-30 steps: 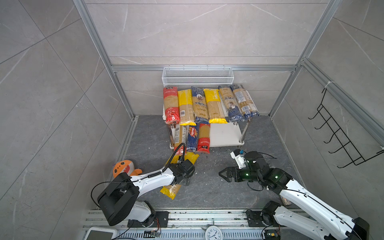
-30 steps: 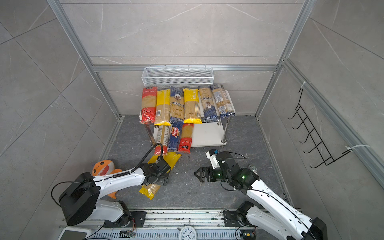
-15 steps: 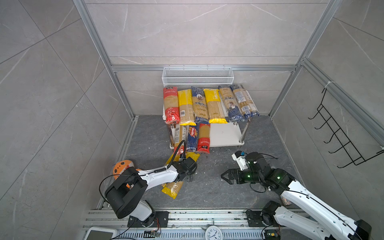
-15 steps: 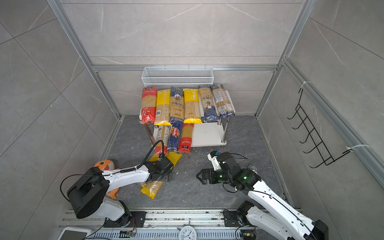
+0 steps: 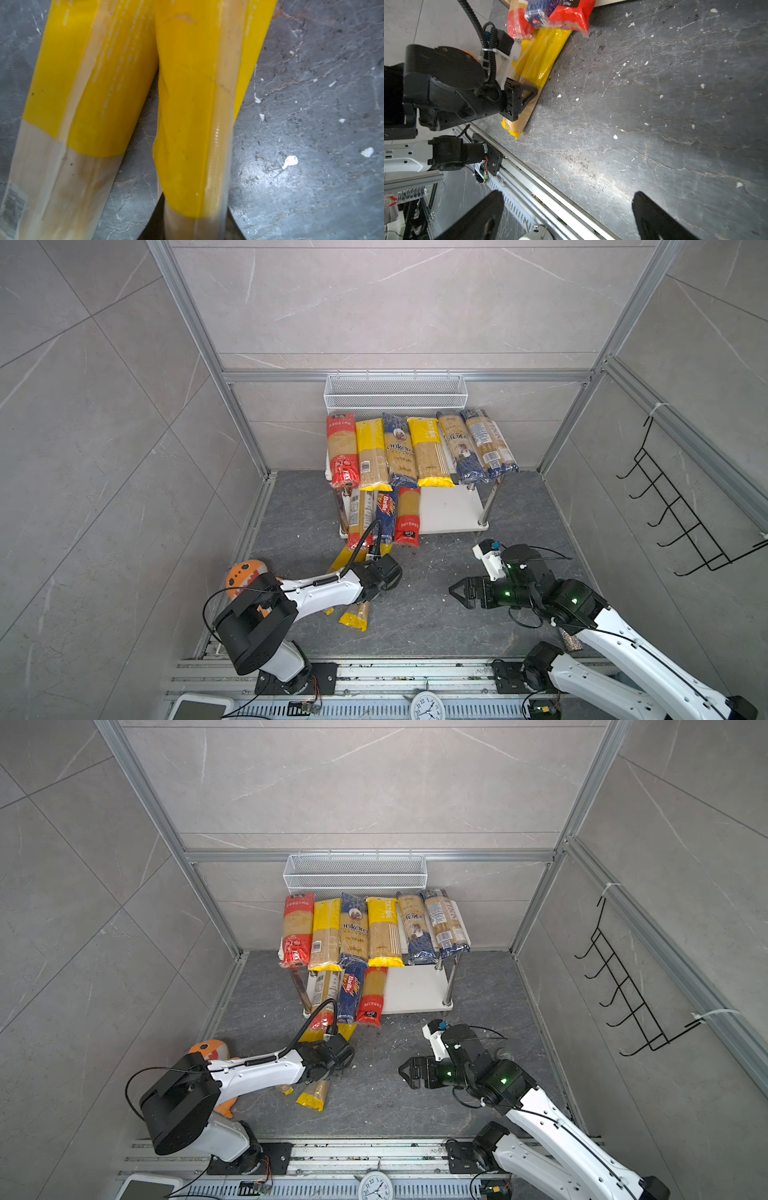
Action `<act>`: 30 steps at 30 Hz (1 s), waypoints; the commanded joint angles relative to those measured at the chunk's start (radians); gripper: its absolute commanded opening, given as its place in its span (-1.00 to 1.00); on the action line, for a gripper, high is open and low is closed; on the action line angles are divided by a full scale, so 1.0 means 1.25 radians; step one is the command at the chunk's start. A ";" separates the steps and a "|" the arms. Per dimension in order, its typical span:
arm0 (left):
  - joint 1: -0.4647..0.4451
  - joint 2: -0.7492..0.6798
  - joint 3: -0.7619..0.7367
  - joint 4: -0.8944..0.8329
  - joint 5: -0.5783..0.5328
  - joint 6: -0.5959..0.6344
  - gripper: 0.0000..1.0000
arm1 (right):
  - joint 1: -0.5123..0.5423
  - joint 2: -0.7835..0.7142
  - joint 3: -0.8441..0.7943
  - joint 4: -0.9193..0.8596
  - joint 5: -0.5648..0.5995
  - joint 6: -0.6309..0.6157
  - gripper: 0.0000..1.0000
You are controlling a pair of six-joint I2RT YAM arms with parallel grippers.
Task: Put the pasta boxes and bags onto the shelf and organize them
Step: 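Grasp the nearer yellow-banded bag by its end with the left gripper and lift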
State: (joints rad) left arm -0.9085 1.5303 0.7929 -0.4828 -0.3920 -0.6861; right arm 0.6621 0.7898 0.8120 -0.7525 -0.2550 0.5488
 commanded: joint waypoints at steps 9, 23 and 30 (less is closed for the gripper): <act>-0.113 -0.243 -0.050 -0.121 0.127 -0.095 -1.00 | 0.004 -0.046 0.028 -0.036 0.005 0.010 1.00; -0.127 -0.447 -0.078 0.146 0.216 -0.089 -1.00 | 0.004 -0.129 0.054 -0.079 0.028 0.028 1.00; -0.121 -0.319 -0.021 0.356 0.274 -0.042 -1.00 | 0.003 -0.176 0.086 -0.130 0.055 0.026 0.99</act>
State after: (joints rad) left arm -1.0626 1.1137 0.6758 -0.3027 -0.0792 -0.7830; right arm 0.6621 0.5915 0.8814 -0.8623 -0.2188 0.5758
